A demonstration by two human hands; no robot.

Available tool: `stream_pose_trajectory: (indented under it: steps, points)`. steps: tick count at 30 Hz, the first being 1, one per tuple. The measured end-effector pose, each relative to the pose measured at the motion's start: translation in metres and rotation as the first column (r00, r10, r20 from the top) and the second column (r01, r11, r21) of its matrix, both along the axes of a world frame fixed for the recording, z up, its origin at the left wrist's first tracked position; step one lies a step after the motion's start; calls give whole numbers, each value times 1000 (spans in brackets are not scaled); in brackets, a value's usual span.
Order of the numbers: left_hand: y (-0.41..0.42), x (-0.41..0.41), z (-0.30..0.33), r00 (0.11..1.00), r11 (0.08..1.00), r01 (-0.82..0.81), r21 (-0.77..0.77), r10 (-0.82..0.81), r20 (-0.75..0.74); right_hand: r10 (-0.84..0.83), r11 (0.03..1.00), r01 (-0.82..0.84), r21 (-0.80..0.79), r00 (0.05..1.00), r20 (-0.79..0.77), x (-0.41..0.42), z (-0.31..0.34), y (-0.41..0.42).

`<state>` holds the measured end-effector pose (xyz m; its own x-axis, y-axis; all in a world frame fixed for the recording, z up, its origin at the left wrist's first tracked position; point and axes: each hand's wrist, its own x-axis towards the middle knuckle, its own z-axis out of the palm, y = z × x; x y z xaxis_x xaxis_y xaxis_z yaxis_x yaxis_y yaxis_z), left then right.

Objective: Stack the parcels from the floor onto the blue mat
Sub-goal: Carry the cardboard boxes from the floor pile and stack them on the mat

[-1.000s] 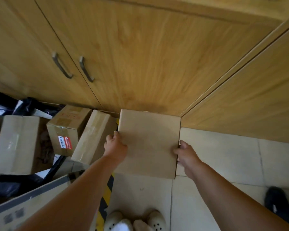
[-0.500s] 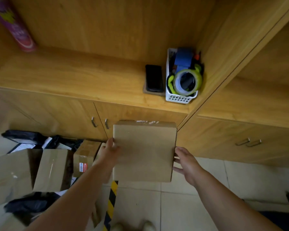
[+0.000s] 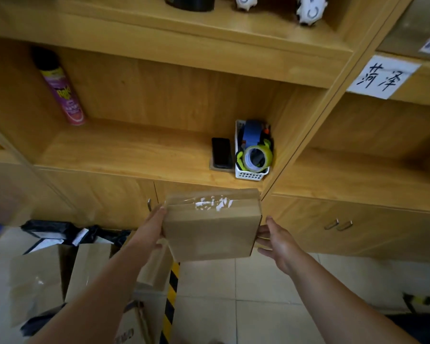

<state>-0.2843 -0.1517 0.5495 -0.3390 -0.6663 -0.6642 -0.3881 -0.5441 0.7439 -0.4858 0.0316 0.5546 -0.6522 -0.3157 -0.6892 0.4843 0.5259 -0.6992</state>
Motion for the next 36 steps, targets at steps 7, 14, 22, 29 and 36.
stream_pose_trajectory:
  steps: [7, 14, 22, 29, 36]
  points:
    - [2, 15, 39, 981, 983, 181, -38, -183, -58, 3, 1000, -3, 12, 1000, -13, 12, 37, 13]
    - [16, 30, 39, 982, 985, 167, -33, -169, -79, 25, 1000, -26, 8, 996, 85, 25, 56, 26]
    - [40, 42, 54, 989, 990, 104, -96, -113, -100, 127, 990, -119, -76, 984, 122, 30, 64, 46]
    - [60, 51, 73, 984, 985, 55, -164, -82, -158, 186, 969, -170, -181, 980, 72, 38, 79, 53]
    - [104, 68, 90, 977, 967, 22, -252, -74, -199, 210, 953, -196, -233, 977, 38, 52, 96, 87]
